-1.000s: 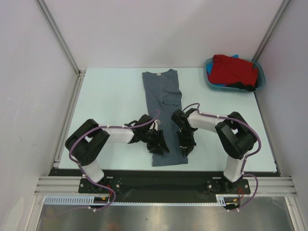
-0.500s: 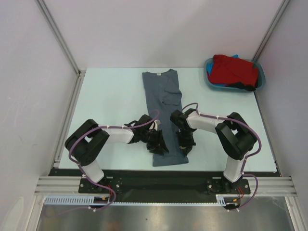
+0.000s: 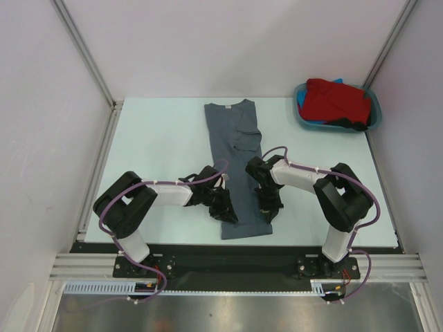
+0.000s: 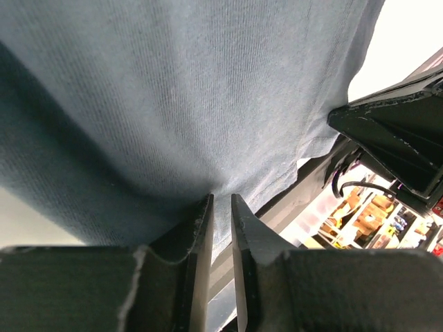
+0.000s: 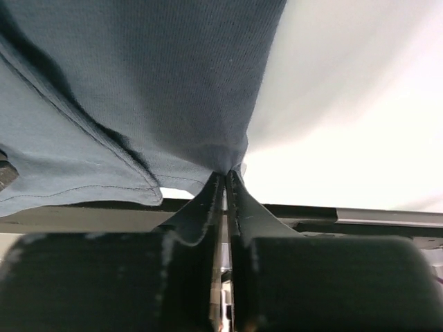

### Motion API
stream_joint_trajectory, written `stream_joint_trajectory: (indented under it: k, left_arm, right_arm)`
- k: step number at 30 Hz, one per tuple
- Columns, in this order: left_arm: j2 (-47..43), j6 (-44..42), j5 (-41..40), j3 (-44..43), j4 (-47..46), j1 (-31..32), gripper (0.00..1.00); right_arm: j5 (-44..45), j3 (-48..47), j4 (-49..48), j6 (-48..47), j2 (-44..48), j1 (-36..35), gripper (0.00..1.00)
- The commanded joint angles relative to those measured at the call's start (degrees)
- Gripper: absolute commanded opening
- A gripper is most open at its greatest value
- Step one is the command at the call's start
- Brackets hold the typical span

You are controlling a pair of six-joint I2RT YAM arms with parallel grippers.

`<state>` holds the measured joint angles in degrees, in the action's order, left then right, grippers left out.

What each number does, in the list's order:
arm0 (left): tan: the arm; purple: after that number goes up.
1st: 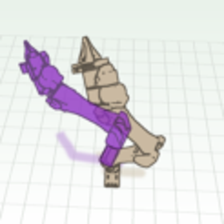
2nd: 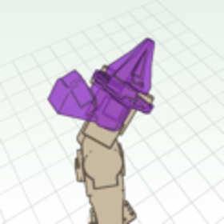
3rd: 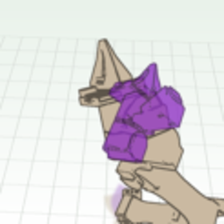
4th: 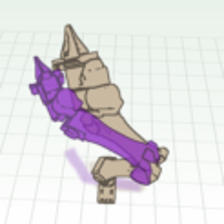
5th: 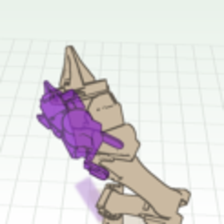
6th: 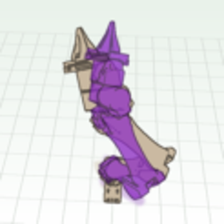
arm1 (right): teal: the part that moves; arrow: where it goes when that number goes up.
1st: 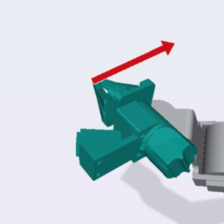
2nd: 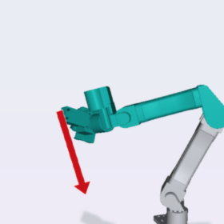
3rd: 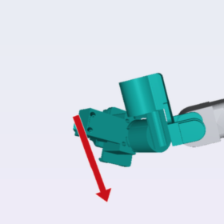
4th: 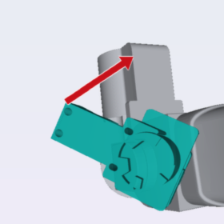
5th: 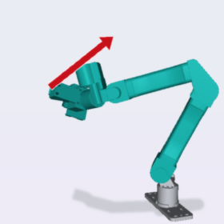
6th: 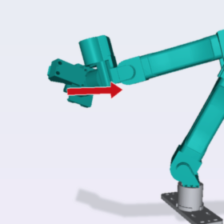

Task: Fold and stack the t-shirts
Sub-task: Fold the tshirt

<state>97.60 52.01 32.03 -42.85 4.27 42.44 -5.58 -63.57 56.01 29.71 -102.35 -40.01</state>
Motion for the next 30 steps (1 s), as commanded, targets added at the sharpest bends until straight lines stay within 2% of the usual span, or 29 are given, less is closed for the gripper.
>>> stream_joint_trajectory:
  k: [1,2,16,30]
  left_arm:
    - [-0.48,-1.30,-1.18,-0.83,1.26,0.19,0.20]
    - [-0.40,-1.30,-1.18,-0.83,1.26,0.19,0.20]
    - [0.66,-2.26,-1.71,-1.09,2.58,0.19,0.07]
    - [1.10,-2.70,-1.71,-1.09,3.20,0.28,0.06]
  right_arm:
    - [1.28,-1.29,1.65,-0.53,1.53,-0.07,0.02]
    - [1.36,-1.29,1.73,-0.45,1.62,-0.07,0.00]
    - [5.49,-2.52,5.16,-0.01,4.26,0.11,0.00]
    - [9.89,0.29,7.45,1.66,6.02,1.25,0.00]
